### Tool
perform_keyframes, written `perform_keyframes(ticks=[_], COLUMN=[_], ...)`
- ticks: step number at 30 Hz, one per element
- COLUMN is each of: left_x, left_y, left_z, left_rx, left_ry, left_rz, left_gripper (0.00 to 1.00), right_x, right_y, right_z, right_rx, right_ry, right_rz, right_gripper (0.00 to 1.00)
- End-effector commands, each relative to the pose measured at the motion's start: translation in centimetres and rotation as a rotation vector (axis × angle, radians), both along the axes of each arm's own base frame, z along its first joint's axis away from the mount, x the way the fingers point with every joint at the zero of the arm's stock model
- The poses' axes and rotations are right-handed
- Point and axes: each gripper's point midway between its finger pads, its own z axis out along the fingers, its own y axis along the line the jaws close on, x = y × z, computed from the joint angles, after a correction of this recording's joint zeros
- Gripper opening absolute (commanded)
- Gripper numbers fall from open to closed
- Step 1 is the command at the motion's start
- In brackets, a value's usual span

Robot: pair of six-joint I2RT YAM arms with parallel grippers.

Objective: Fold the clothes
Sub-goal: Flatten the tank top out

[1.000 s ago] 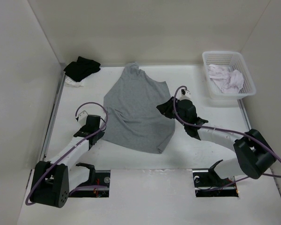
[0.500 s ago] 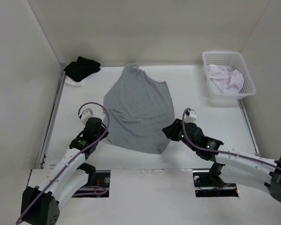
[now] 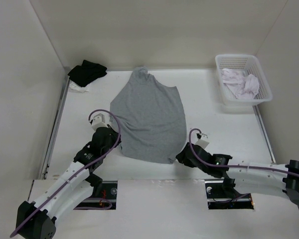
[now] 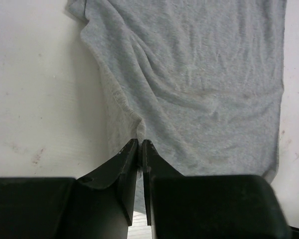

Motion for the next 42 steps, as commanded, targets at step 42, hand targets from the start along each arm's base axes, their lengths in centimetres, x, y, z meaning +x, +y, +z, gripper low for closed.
perform_keyframes(ticks=[42], left_x=[0.2], left_y=[-0.6], left_z=[-1.1], left_rx=[-0.047], left_ry=[-0.023], left_rz=[-0.042], left_gripper=[0.08], right_x=[1.3], right_y=[2.3], right_z=[0.7], right_rx=[0.249], right_ry=[0.046], right_rz=[-0.039], right_gripper=[0.17])
